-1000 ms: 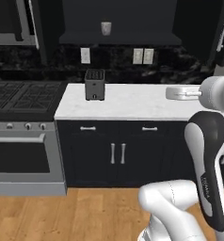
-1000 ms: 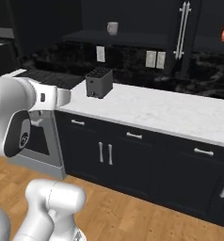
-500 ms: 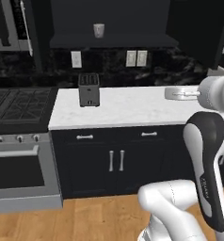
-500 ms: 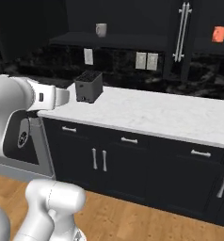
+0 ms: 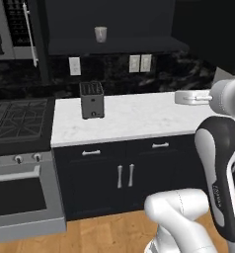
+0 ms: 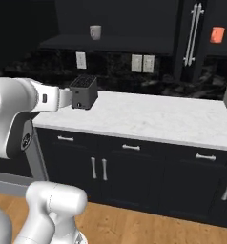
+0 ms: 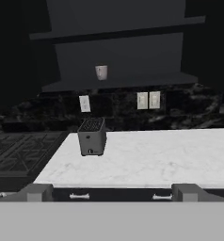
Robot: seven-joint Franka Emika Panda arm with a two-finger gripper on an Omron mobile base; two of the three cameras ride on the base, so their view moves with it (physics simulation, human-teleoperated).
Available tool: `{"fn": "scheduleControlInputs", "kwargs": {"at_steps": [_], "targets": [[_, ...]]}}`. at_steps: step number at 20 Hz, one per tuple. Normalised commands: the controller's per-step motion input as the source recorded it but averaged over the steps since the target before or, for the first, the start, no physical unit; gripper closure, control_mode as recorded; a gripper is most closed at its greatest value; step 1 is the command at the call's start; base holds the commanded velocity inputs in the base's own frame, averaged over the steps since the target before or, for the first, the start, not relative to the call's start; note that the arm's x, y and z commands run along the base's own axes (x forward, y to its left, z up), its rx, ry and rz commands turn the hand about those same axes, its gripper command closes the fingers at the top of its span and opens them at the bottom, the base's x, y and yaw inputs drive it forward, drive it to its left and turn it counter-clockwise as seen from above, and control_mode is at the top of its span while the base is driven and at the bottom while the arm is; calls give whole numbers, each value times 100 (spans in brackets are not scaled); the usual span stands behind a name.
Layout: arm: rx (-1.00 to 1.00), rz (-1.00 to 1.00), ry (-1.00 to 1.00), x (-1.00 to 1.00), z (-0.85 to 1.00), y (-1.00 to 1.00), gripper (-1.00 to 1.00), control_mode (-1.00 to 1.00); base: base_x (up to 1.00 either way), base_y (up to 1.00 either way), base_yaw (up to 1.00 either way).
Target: Gather all objects into one cabinet and sort the glasses and bowls to opposite sides.
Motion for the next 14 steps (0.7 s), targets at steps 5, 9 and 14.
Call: {"fn": "scheduleControlInputs", "kwargs": {"at_steps": [5, 9, 14], "targets": [[0, 0, 0, 0, 0, 0, -100, 100, 41, 31, -9], [0, 0, 0, 0, 0, 0, -100, 100, 58, 3, -8], [0, 0, 0, 0, 0, 0, -100, 100, 50, 23, -2]]}}
